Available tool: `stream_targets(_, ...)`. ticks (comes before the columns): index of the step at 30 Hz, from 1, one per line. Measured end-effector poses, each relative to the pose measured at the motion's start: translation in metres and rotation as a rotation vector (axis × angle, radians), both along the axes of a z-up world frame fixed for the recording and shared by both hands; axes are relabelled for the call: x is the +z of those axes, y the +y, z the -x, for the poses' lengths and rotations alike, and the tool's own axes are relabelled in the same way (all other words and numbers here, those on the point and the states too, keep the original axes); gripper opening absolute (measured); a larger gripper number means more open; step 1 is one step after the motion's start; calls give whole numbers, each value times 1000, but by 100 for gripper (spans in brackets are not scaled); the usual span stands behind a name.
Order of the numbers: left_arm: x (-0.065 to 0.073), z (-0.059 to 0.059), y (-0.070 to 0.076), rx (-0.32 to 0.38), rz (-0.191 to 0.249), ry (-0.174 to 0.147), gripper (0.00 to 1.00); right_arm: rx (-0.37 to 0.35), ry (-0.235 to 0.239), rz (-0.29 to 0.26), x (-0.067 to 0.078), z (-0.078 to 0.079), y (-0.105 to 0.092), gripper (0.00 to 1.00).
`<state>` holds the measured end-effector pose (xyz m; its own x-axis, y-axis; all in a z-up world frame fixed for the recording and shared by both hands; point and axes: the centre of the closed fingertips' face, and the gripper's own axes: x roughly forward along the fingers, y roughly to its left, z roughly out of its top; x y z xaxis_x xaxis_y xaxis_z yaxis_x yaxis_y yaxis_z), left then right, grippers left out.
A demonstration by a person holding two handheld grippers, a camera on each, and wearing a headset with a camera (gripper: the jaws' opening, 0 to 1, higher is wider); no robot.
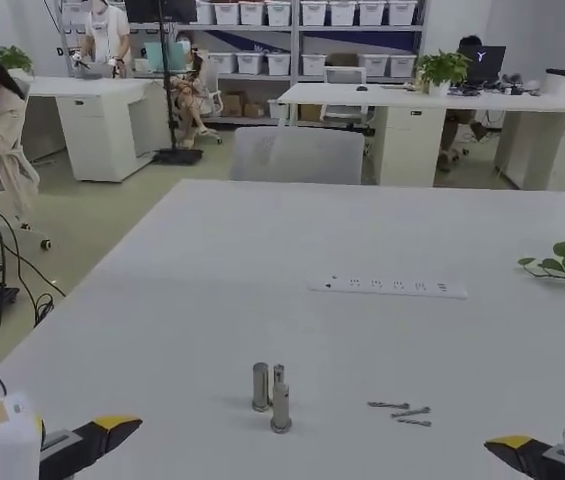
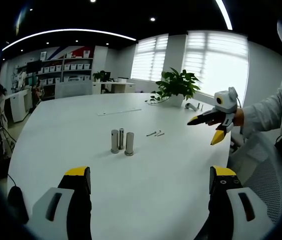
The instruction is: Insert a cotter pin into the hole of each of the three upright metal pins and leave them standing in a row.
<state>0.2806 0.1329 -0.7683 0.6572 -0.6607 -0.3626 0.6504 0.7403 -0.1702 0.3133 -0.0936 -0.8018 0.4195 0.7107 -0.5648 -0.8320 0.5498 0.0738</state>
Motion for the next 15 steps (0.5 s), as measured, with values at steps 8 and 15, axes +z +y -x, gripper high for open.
stream_targets(8,1,0,-2,-3,1,-1,99,36,-34,-10,4,-12,25,88)
stream_targets(15,2,0,-2,0,5,-4,99,58,-33,-30,3,-23,53,82)
